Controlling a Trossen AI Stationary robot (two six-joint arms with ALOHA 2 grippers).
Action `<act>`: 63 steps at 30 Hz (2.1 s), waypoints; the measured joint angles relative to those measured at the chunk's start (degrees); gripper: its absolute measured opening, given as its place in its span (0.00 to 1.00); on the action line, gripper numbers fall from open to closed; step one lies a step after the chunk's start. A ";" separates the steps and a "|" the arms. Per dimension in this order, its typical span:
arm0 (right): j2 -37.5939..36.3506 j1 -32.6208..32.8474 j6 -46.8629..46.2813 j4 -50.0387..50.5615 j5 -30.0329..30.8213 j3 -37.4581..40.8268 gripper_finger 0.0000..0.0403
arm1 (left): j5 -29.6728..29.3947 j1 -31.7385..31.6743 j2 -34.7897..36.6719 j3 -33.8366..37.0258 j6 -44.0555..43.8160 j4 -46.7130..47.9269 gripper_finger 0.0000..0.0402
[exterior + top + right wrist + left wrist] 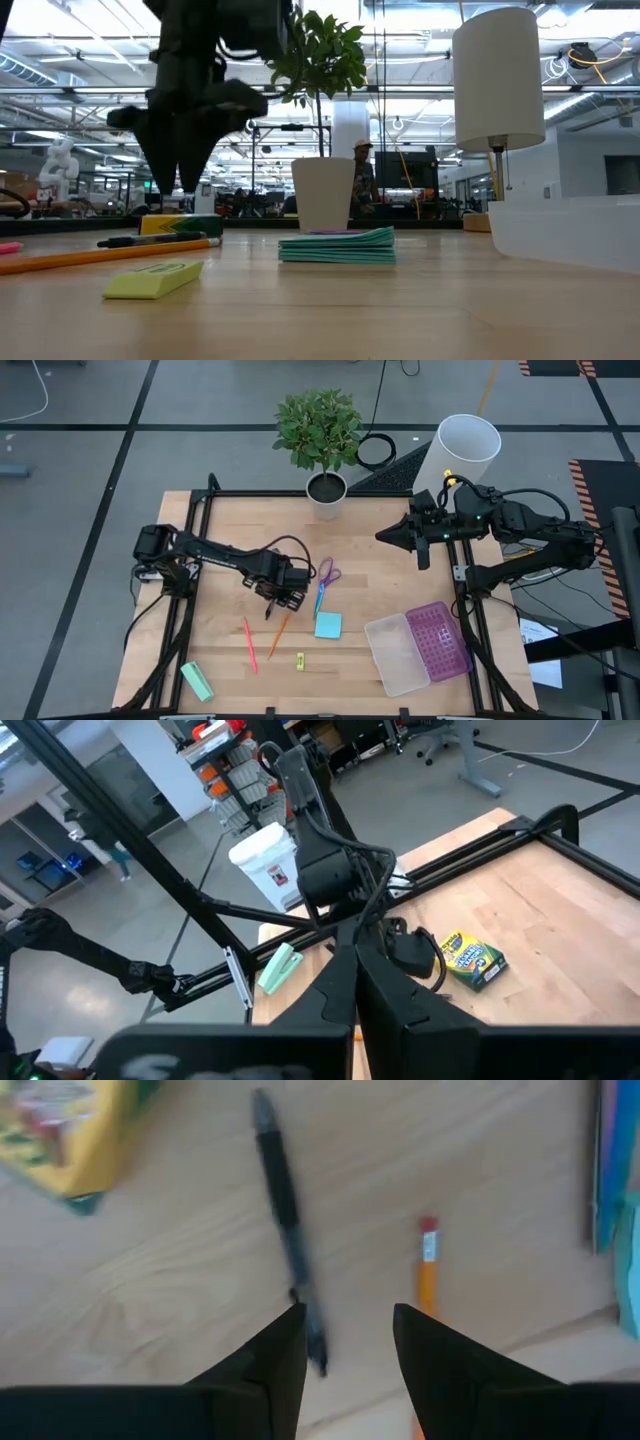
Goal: Pack school essentials
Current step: Put the black pen into the purple supply box
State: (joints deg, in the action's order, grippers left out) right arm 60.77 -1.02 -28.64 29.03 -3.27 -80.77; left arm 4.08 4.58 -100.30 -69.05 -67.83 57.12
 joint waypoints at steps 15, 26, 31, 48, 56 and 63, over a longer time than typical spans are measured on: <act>0.00 0.00 1.49 0.03 0.04 0.00 0.00 | -1.97 -0.44 -0.17 7.69 -1.68 -6.99 0.38; 0.00 0.00 2.54 -0.03 0.19 0.00 0.00 | -3.90 -0.44 -0.19 11.08 -1.90 -13.25 0.31; 0.00 0.00 2.54 -0.03 0.21 0.00 0.00 | -3.89 -0.44 -0.21 11.88 -2.03 -13.51 0.24; 0.00 0.00 2.40 -0.05 0.22 0.00 0.00 | -5.90 -0.39 -0.56 11.92 2.36 -14.49 0.10; 0.00 0.00 2.47 -0.05 0.22 0.00 0.00 | -4.96 -0.44 -0.39 11.59 3.35 -13.91 0.10; 0.02 0.00 2.49 -0.05 0.24 0.00 0.00 | -4.22 -0.39 3.25 11.49 3.65 -14.23 0.10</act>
State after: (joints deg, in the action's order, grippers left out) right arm 60.79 -1.02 -26.15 28.97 -3.03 -80.77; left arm -0.14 4.19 -97.05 -57.56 -64.18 42.89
